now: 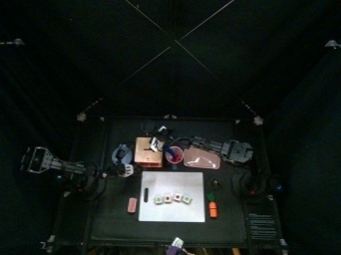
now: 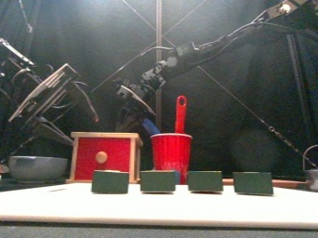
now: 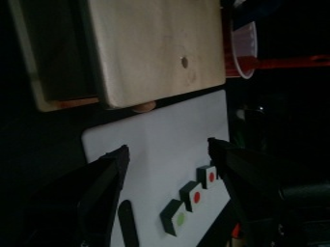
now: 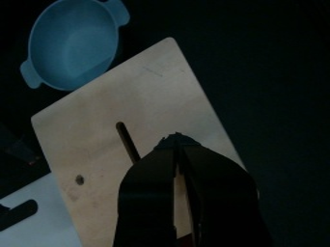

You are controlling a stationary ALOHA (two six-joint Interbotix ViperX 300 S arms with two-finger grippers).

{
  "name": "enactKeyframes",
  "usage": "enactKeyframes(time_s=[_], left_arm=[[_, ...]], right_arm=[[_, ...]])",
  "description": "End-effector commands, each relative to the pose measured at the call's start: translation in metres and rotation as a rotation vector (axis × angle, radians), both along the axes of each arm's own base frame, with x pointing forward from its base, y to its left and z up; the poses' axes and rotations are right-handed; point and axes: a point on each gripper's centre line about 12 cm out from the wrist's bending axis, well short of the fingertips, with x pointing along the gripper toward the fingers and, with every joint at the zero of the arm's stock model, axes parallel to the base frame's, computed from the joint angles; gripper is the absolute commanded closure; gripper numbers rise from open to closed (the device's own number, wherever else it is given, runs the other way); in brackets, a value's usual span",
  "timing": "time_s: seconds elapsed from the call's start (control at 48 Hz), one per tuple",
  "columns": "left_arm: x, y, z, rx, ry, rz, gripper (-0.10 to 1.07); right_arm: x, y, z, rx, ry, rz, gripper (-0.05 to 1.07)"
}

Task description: Open drawer

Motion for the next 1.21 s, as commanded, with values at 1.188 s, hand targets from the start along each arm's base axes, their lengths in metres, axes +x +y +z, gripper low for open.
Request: enactKeyframes(time_s=[1.188], left_arm=[[0.049, 0.024, -0.025, -0.018, 0.106, 0.1, 0.38]], right_arm=[[-0.007, -0.001, 0.007, -0.015, 0.033, 0.009, 0.98]])
